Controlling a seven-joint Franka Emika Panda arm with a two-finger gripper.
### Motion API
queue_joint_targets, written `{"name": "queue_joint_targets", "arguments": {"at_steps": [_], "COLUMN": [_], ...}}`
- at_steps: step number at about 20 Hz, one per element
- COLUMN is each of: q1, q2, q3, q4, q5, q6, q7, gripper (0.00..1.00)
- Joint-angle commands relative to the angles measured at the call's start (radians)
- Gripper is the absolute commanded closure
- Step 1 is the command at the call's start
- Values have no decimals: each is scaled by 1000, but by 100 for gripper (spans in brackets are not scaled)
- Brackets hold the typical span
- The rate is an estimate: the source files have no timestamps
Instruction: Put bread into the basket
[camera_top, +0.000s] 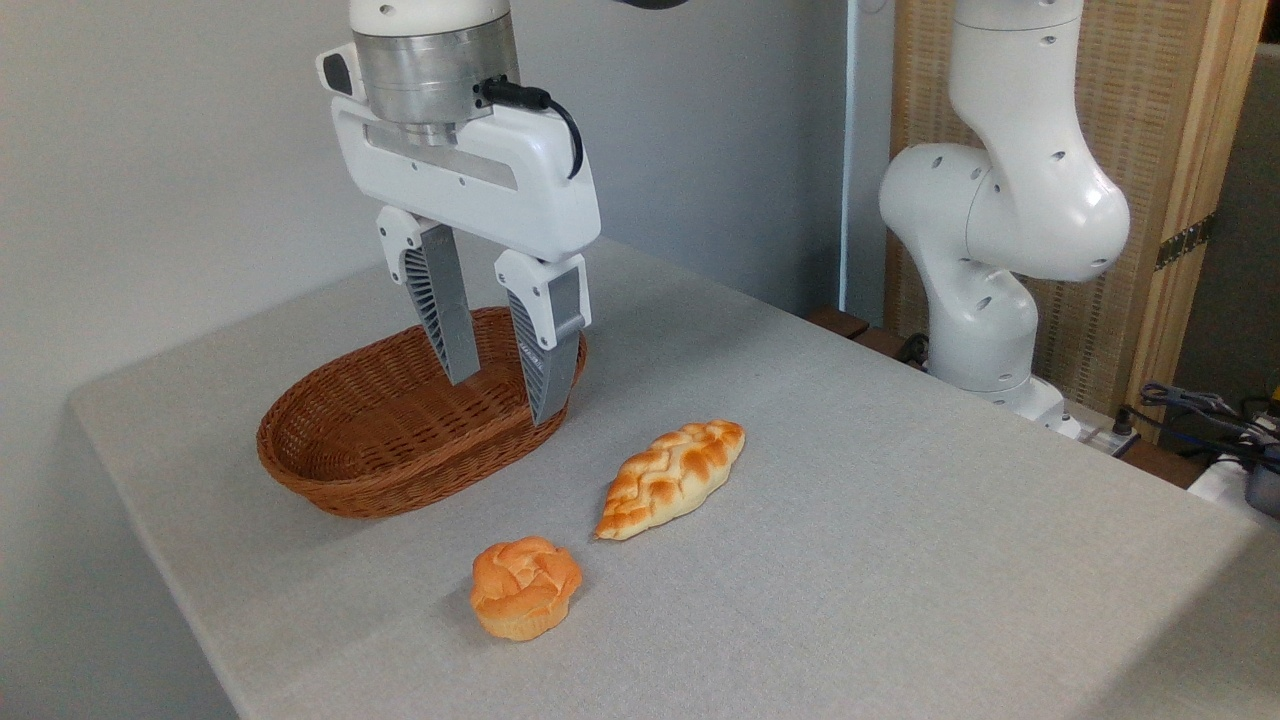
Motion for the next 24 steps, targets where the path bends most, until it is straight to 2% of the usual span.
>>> {"name": "queue_joint_targets", "arguments": {"at_steps": [1, 7, 9, 14, 17, 21, 24], "q1": [6, 6, 6, 3, -44, -92, -98], "q2": [-20, -21, -52, -243, -332, -352, -352], "q3": [-8, -8, -8, -8, -9, -8, -8], "q4": [-17, -19, -51, -346, -515, -649, -710], "q5": [-18, -17, -18, -61, -66, -66, -63], "q6": [-5, -7, 7, 152, 202, 243, 295], "q7": [-18, -22, -16, -12, 31, 34, 45], "gripper": [0, 0, 0, 0, 0, 0, 0]}}
